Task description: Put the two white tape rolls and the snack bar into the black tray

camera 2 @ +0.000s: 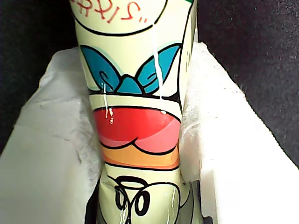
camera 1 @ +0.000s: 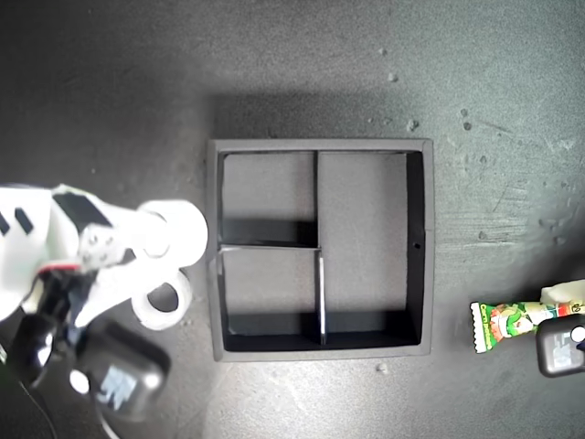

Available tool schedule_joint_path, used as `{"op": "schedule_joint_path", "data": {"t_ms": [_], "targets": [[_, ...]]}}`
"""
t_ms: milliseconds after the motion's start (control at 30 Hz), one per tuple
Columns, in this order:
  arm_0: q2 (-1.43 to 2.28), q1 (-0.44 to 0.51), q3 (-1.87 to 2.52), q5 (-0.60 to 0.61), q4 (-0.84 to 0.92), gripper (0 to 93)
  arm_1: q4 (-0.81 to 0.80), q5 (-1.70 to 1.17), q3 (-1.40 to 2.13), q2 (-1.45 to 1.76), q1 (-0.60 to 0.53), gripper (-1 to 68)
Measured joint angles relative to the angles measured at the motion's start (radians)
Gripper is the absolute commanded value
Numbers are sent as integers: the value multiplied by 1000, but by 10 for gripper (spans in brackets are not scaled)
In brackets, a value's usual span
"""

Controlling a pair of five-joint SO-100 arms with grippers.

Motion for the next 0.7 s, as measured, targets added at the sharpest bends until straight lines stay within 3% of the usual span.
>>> {"op": "schedule_joint_path", "data": {"t_ms": [400,700], "targets": [[-31,11,-52,28,0,1,391,-202,-328,-3,51,-1],[-37,11,-52,28,0,1,471,-776,-569,-5,183,0]]}}
